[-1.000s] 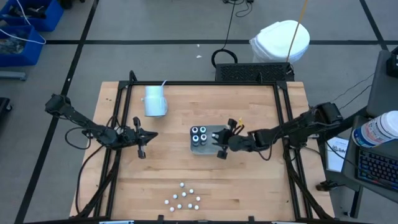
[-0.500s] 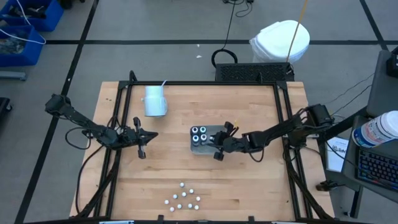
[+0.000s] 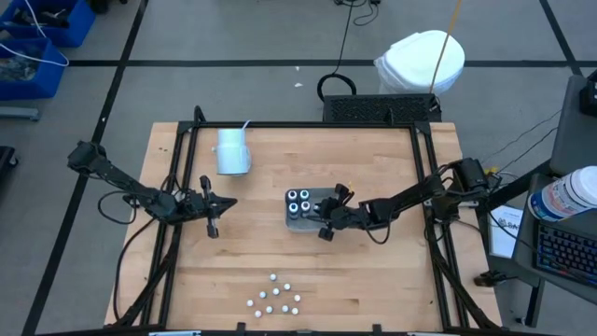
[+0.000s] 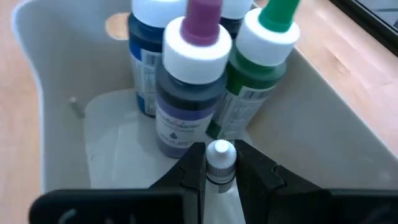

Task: Pick & Place food coloring
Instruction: Put the small red food coloring bottle into the white container, then put the small orange food coloring bottle into the white container

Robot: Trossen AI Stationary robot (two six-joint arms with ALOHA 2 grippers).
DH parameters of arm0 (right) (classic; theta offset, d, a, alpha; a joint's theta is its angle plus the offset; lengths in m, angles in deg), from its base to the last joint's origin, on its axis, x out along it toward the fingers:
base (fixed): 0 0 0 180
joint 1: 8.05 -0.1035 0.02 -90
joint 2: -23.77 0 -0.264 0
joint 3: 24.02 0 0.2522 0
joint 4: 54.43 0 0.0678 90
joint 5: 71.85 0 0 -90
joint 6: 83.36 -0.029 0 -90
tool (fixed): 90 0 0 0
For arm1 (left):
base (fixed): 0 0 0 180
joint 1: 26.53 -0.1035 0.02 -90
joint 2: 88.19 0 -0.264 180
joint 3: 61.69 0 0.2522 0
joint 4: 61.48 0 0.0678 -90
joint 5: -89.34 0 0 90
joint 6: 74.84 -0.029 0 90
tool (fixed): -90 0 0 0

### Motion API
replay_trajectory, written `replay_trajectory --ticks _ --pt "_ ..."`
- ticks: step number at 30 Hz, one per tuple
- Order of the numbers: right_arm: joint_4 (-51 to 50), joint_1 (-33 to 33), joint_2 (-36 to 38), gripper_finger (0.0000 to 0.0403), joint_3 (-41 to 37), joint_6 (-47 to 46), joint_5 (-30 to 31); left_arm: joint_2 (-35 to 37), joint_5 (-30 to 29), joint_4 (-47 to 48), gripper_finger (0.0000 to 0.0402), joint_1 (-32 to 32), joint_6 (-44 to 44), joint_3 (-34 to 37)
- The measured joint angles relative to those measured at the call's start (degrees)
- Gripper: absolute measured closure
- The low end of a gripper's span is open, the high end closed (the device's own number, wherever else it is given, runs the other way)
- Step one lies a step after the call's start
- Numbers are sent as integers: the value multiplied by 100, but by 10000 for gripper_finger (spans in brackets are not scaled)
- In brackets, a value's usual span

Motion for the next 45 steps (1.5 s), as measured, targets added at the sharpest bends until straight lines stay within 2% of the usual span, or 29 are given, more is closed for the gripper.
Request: replay_trajectory --ticks 4,12,22,25,29,33,35,40,42,45 --pt "0 4 11 346 0 0 -7 0 0 0 382 -1 4 0" --pt "-3 4 11 304 0 -4 -26 -1 0 0 382 0 11 0" --pt "-3 2 16 313 0 36 -17 0 1 0 382 1 20 0" --pt "-28 1 218 314 0 299 2 -2 0 0 382 1 20 0" --pt "-173 -134 865 314 -2 834 13 -2 0 -2 382 -1 20 0" --pt "-524 -415 1777 315 -12 1237 -2 0 1 -2 382 1 22 0" --pt "-393 -582 2244 323 -196 1398 -151 -2 2 -2 382 1 27 0" --pt "823 -708 3446 388 -1553 1839 -510 -2 2 2 382 1 128 0" --pt "1234 -540 3928 396 -2078 1922 -650 -2 1 3 382 1 131 0" --pt "1453 -170 4649 399 -2675 1961 -1634 -2 -4 11 382 -1 131 0"
